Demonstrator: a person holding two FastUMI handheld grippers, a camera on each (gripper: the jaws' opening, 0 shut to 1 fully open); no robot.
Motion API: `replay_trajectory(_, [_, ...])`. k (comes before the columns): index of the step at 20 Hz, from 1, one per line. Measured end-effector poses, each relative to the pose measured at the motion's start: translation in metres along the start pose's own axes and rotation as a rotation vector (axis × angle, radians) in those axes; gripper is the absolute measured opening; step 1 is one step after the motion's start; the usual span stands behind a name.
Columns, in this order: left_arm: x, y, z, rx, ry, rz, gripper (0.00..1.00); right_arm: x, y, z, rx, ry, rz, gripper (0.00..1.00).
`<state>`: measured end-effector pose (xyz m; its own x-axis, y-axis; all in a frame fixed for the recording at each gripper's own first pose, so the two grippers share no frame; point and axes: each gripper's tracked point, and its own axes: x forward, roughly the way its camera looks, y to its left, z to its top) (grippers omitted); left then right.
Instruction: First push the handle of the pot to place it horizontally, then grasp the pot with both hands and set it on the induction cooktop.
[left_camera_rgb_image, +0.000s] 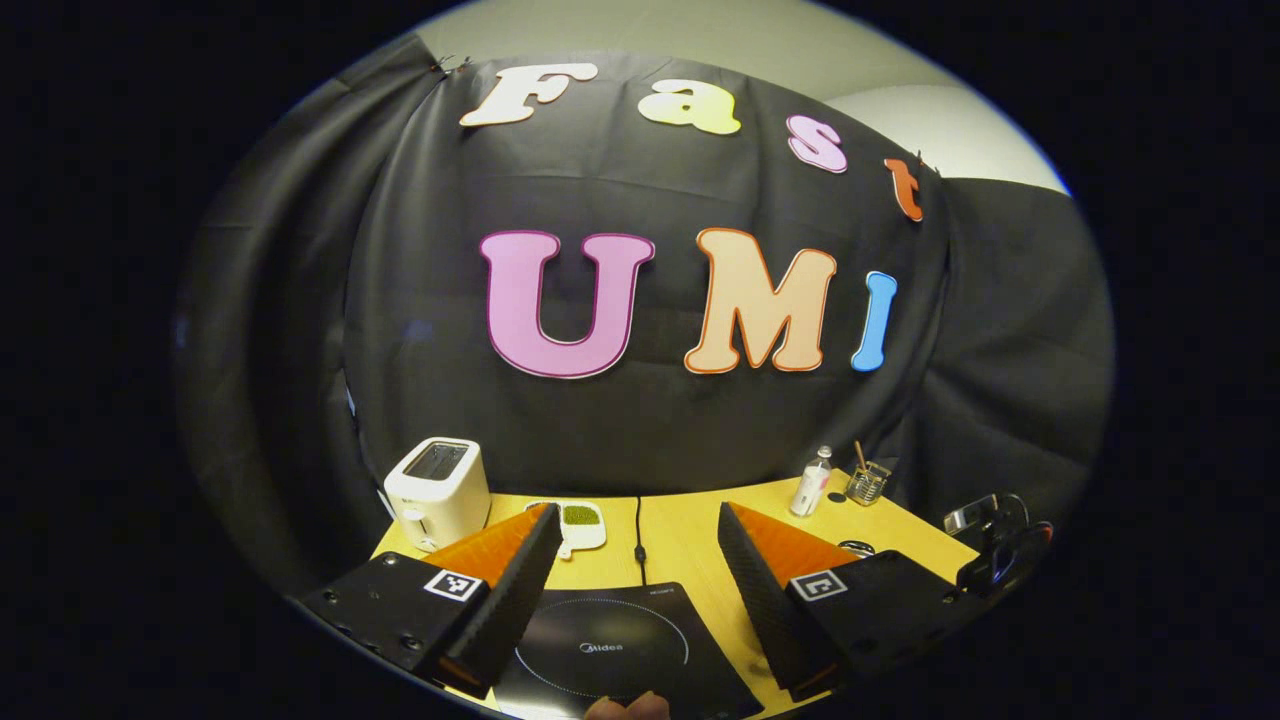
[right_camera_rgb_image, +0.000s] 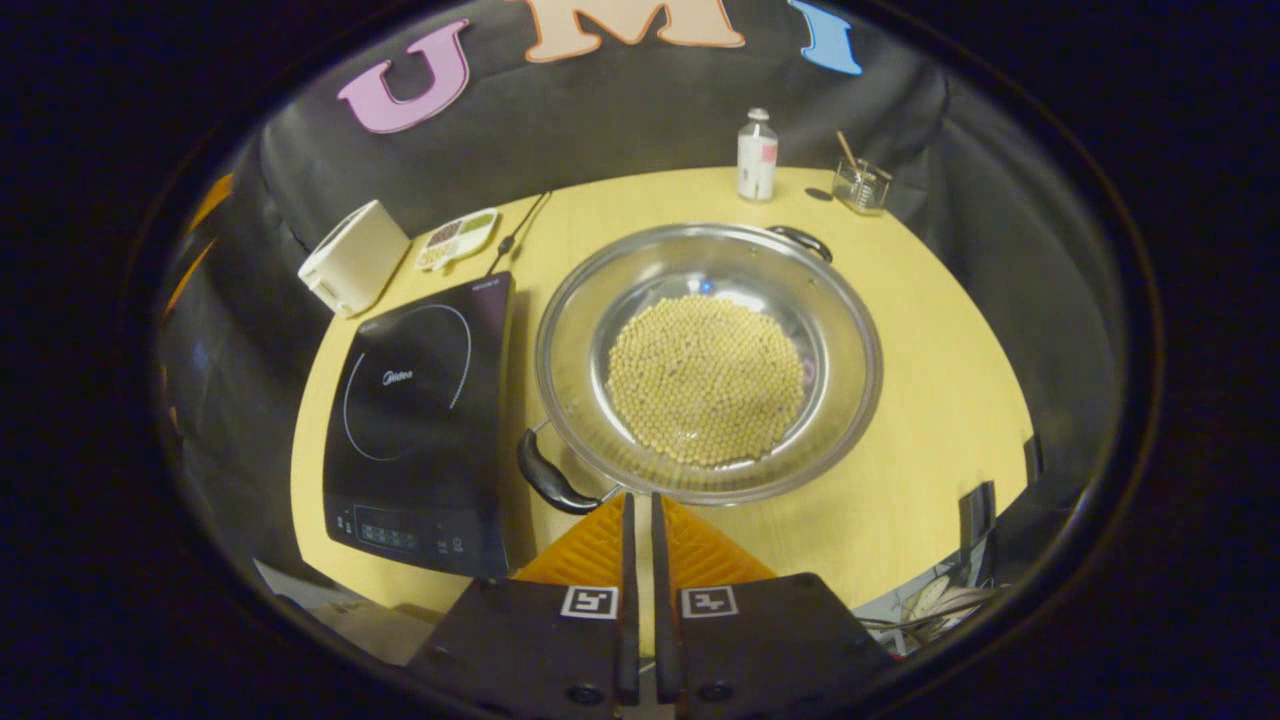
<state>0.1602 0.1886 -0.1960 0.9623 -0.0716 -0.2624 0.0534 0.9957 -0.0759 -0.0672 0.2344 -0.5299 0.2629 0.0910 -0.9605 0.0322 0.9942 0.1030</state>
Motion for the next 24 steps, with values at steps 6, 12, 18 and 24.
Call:
replay_trajectory(6, [-0.007,0.026,-0.005,0.009,-0.004,0.042,0.95,0.030,0.006,-0.022,-0.062,0.110,-0.025,0.02])
replay_trajectory(12, [-0.012,0.045,-0.012,-0.002,0.011,0.085,0.95,0.036,0.029,-0.022,-0.127,0.131,0.001,0.05])
replay_trajectory(18, [-0.013,0.050,-0.013,0.004,0.009,0.101,0.95,0.045,0.049,-0.009,-0.138,0.128,0.028,0.06])
replay_trajectory(24, [-0.023,0.063,-0.011,0.018,0.009,0.119,0.96,0.057,0.071,0.011,-0.133,0.117,0.052,0.06])
